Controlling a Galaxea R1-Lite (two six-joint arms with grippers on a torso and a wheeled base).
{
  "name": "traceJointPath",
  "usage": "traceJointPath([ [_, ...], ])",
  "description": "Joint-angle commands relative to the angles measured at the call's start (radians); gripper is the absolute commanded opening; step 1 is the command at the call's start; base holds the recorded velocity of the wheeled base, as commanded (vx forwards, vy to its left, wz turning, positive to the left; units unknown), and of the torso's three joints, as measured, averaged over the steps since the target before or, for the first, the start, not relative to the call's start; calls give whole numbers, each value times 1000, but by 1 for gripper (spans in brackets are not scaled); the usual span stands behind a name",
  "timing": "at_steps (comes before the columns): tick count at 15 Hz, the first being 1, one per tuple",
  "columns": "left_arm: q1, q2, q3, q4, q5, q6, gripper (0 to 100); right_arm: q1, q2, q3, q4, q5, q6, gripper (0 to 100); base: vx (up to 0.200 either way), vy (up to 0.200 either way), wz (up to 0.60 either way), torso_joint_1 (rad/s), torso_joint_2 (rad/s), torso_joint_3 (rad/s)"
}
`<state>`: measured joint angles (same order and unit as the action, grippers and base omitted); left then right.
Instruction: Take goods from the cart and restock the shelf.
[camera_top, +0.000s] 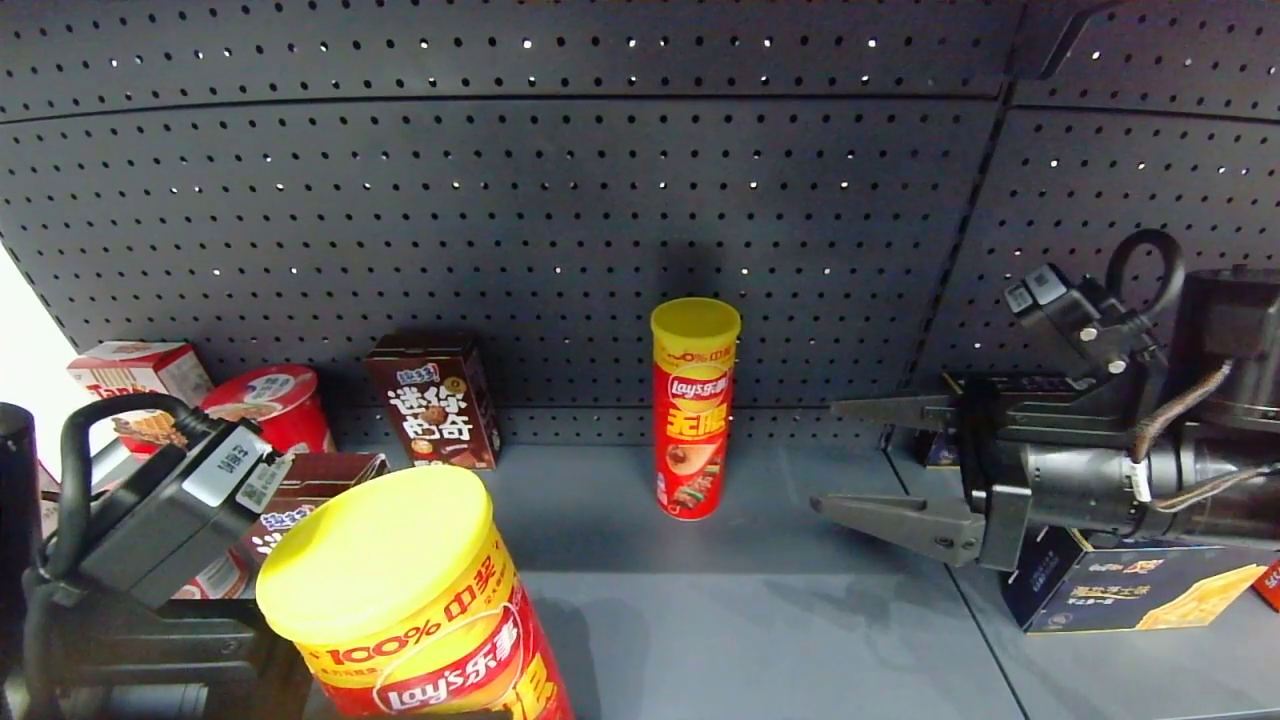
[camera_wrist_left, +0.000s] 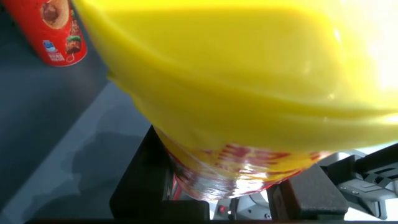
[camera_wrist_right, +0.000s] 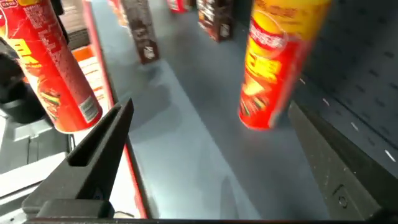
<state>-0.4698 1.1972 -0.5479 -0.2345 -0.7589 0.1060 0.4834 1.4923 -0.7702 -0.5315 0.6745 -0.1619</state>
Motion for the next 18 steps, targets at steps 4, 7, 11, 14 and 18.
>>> traceJointPath([
  [4,-1,-1,-6,0,0,0,0,-54,161,-100,-51,139,-4,100,0,0,0,0,0,0],
  [7,-7,-1,-7,0,0,0,0,-60,213,-172,-48,145,-5,100,0,0,0,0,0,0],
  [11,-12,-1,-6,0,1,0,0,-63,287,-261,-39,143,-5,100,0,0,0,0,0,0],
  [14,-12,-1,0,0,1,0,0,-80,296,-324,25,120,-5,100,0,0,0,0,0,0],
  [18,-12,-1,0,0,1,0,0,-89,313,-327,34,83,-7,100,0,0,0,0,0,0],
])
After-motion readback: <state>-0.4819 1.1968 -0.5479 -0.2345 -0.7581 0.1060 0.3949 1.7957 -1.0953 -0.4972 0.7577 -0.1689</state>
